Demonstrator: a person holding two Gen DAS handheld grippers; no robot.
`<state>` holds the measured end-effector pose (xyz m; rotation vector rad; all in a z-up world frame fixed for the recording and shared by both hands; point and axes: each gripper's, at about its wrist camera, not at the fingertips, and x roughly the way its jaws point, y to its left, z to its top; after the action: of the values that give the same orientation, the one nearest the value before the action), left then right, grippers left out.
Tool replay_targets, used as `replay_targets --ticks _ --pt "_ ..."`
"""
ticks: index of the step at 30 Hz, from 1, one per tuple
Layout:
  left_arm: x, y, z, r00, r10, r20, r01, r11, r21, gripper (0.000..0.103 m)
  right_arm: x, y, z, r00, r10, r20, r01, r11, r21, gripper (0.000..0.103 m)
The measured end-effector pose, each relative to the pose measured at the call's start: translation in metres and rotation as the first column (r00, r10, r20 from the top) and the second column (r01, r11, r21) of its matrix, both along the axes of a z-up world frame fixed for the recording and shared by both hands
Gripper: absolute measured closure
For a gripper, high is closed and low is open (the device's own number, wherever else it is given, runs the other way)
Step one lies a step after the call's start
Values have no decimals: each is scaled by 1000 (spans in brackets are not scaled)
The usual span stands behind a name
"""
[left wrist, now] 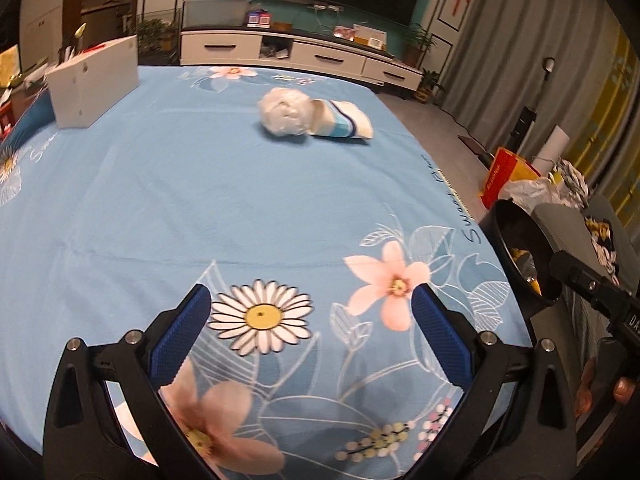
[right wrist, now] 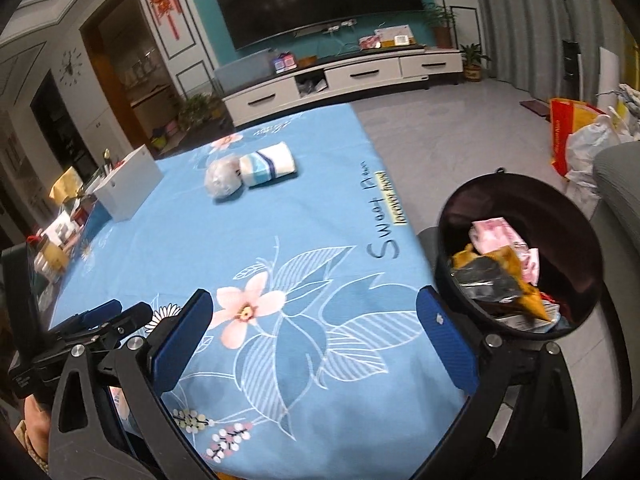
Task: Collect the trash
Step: 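Move both tools back over the table toward the tissue and cup, then grasp the white plastic bag with the left tool while the right tool grasps the paper cup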
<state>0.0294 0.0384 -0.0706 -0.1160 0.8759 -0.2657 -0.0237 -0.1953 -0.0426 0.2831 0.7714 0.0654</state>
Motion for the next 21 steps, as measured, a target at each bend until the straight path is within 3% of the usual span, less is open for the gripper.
replay_targets --ticks 12,21 --pt "44 33 -20 996 59 -64 -65 995 -81 3 69 31 -19 994 102 -40 -102 995 -1 3" --pt "127 33 -12 997 72 -21 -74 990 -124 3 167 33 -32 991 129 -23 -129 991 26 3"
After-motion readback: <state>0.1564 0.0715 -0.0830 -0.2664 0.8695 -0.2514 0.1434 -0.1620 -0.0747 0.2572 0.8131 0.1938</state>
